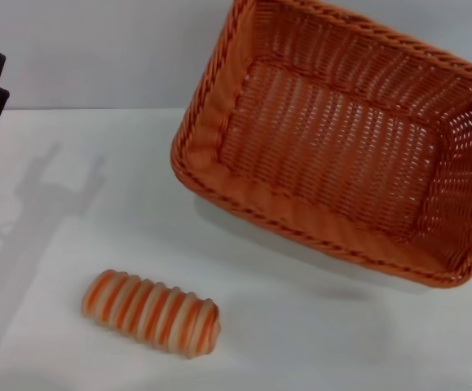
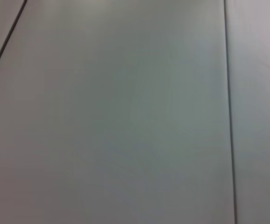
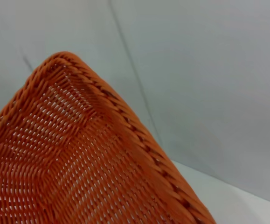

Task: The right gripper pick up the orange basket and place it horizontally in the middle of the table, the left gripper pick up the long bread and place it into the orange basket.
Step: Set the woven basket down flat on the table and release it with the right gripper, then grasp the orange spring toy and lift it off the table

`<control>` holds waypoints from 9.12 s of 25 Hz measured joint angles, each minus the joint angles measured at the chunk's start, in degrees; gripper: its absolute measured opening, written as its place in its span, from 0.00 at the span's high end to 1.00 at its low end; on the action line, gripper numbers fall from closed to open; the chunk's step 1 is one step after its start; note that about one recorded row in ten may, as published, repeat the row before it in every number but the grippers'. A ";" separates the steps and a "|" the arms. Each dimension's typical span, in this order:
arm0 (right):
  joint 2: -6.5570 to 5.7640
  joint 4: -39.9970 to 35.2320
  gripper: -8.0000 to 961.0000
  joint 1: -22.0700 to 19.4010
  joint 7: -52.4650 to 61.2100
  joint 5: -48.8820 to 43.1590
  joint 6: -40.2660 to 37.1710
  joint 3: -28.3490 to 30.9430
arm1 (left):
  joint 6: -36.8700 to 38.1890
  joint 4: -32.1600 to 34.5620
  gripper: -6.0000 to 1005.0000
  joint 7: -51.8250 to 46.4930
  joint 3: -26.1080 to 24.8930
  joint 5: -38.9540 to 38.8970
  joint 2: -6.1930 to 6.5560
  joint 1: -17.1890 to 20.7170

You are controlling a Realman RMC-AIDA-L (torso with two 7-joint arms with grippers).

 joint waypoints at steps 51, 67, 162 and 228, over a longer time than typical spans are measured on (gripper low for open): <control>2.71 8.69 0.46 1.98 -20.22 5.19 5.71 3.88 | -2.38 0.29 0.23 -0.37 1.78 0.10 -0.14 -0.27; 5.92 32.10 0.46 -16.41 -51.70 52.20 1.29 11.97 | -3.99 20.64 0.23 -22.20 14.67 0.12 0.42 -1.52; 5.97 38.62 0.46 -16.25 -53.97 50.66 -0.33 14.12 | -15.00 47.06 0.23 -62.12 27.59 45.09 2.85 1.13; 5.46 38.71 0.46 -15.53 -53.68 51.31 2.04 16.77 | -16.09 45.74 0.65 -62.36 27.10 46.31 3.25 -1.37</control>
